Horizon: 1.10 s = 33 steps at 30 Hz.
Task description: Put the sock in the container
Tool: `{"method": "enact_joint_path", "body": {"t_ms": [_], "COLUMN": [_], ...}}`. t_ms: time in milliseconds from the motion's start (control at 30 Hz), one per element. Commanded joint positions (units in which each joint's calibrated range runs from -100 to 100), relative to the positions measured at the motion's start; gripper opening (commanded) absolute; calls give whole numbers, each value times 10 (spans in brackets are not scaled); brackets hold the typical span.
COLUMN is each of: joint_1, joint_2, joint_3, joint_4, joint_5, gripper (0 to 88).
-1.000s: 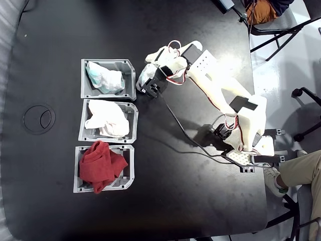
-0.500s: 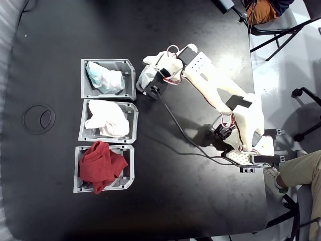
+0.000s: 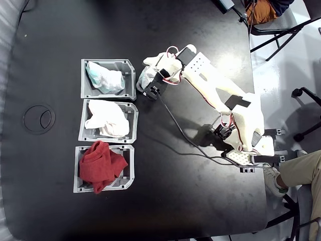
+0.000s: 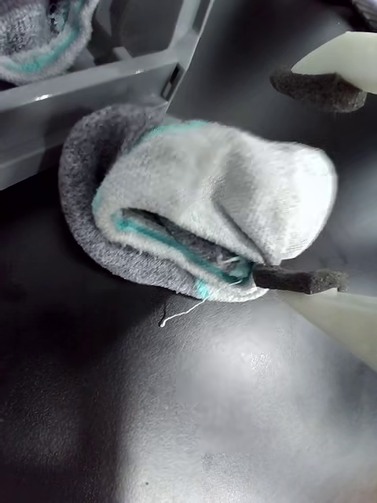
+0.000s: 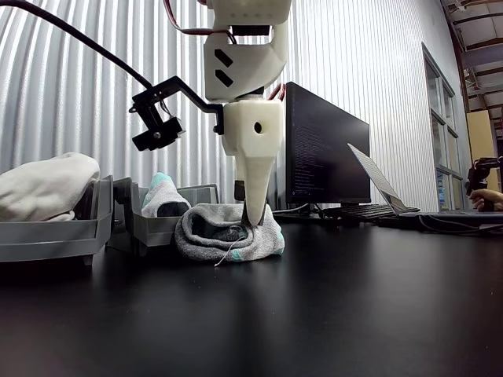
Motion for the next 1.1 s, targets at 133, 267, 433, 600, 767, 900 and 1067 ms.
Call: {"method": "enact_joint_path", "body": {"t_ms": [133, 267, 433, 600, 767, 900, 1067], "joint_1": [-19, -19, -19, -19, -19, -20, -20], "joint_2": [37, 65, 82, 82, 81, 79, 78], "joint_3": [-73, -102, -117, -117, -117, -117, -117], "joint_4": [-6, -5, -2, -2, -2, -2, -2], "joint_5": [2, 2, 2, 2, 1, 2, 3], "gripper": [355, 352, 309, 191, 96, 49, 48]}}
